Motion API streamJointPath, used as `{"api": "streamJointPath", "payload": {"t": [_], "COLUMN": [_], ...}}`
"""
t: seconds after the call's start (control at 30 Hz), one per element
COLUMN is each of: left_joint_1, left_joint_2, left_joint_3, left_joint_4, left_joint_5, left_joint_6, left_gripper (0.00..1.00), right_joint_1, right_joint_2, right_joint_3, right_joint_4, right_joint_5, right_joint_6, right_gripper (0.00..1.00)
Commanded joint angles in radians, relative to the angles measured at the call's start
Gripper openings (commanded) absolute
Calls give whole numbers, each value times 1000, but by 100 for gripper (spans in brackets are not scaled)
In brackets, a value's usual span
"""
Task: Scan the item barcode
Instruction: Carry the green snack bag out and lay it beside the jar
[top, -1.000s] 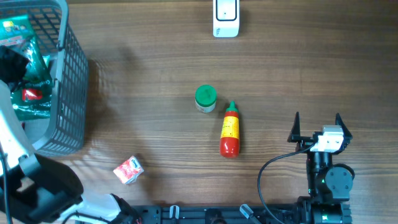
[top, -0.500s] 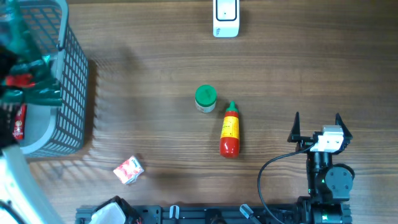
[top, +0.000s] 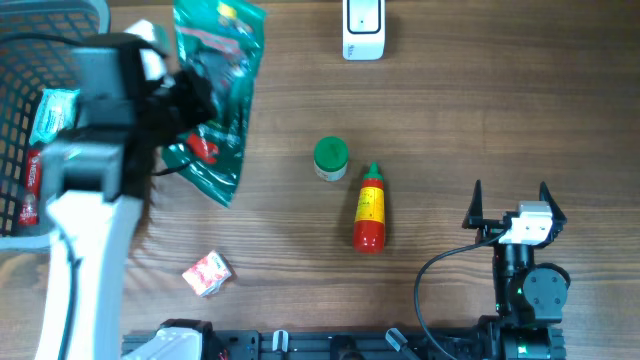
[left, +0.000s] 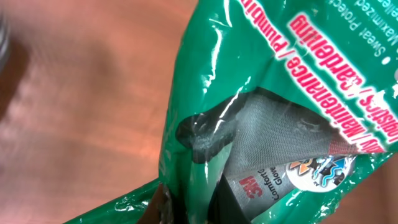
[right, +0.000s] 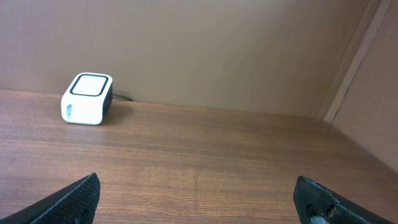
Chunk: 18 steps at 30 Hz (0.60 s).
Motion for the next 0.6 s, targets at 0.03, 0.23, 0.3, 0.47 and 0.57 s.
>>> {"api": "streamJointPath", "payload": {"t": [0.03,0.23,0.3,0.47,0.57], "left_joint_1": [-105,-230,-264,-320,-322], "left_joint_2": [127,323,386,463,459], "left_joint_3": [-151,-307,-318,-318,-317], "left_joint_4": [53,240,275,295,295], "left_joint_5": [-161,-161,-158,-197,-214], "left_joint_6": [-173,-319,-333,-343,-343], "left_gripper": [4,4,4,4,13], "right_joint_1": [2,2,2,2,2], "right_joint_2": [-5,-5,-5,-5,-5], "right_joint_3": [-2,-2,-2,-2,-2], "right_joint_4": [4,4,4,4,4], "right_joint_5": [-13,-13,-13,-13,-13], "right_joint_6": [-12,-13,-13,-12,-12], "right_gripper": [100,100,100,100,100]}}
